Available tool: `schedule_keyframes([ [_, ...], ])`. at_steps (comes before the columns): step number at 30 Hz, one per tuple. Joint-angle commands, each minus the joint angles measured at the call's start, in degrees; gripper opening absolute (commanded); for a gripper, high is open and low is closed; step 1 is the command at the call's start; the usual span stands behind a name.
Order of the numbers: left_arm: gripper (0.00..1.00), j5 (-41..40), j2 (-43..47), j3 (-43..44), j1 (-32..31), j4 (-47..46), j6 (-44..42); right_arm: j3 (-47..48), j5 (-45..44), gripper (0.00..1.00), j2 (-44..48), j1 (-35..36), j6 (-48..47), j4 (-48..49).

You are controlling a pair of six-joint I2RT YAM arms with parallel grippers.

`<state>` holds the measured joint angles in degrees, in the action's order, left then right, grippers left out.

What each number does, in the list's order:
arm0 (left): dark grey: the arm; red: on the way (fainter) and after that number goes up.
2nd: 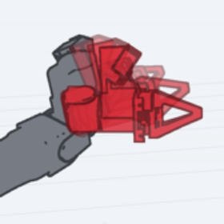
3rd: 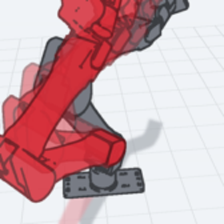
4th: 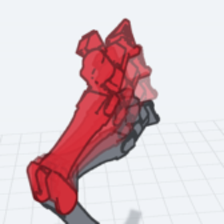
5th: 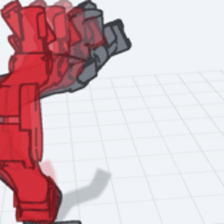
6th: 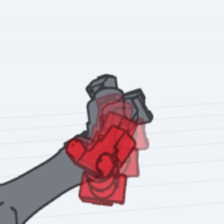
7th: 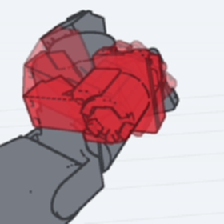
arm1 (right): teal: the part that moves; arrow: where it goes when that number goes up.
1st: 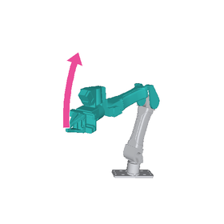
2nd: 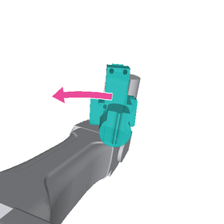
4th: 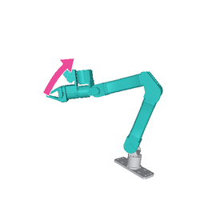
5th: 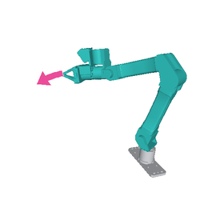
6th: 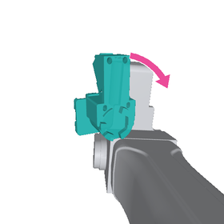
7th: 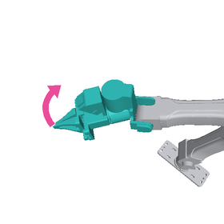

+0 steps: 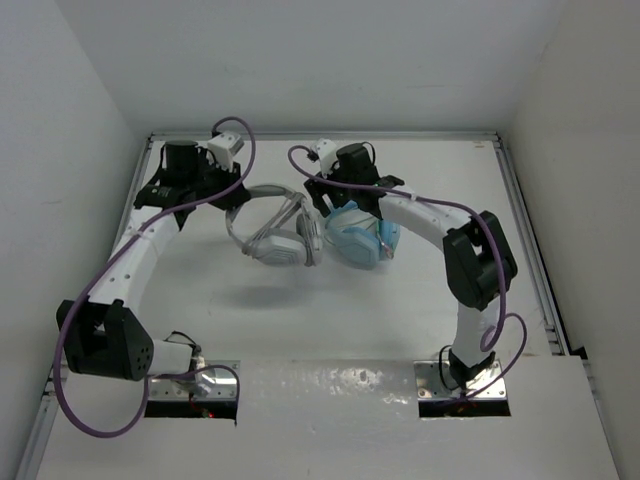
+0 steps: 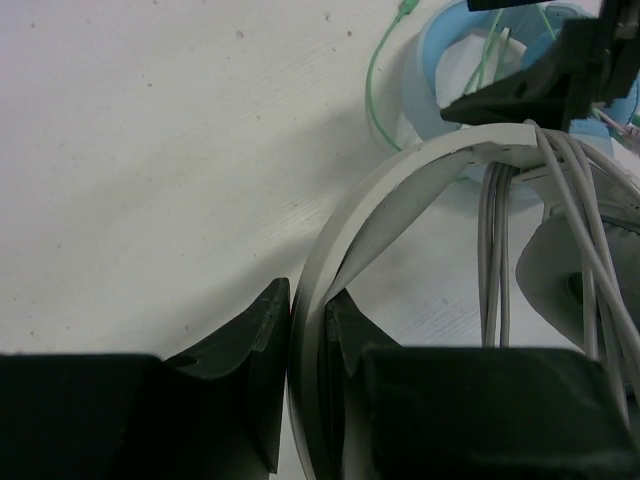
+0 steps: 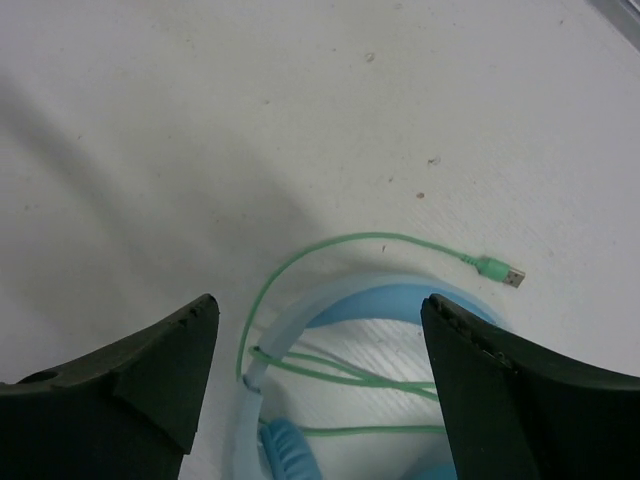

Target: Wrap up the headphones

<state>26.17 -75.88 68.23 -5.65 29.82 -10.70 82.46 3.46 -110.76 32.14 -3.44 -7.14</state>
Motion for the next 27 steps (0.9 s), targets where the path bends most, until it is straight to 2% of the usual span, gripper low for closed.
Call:
schedule_keyframes([
  [1,0.0,3.0,0.4,4.5,1.3,-4.2,3.2,-3.5,2.5,0.81,5.5,-0.3,0.5,5.1],
  [9,0.0,-0.5,0.2,3.5,4.5,-7.5,3.6,-11.0,3.2,0.92,9.9,-1.3,0.0,5.5],
  [15,0.0,-1.2,-0.3,2.5,11.8,-11.0,6.7,-13.7,4.2,0.95,11.4,-1.5,0.6,6.2],
  [18,0.0,-5.2,-1.6,2.2,14.4,-14.1,8.5,-14.3,4.2,0.96,11.6,-1.5,1.2,6.5],
  [27,0.0,-18.0,-9.3,6.7,15.4,-25.1,9.2,-17.1,3.5,0.96,13.5,-1.5,1.8,6.5],
])
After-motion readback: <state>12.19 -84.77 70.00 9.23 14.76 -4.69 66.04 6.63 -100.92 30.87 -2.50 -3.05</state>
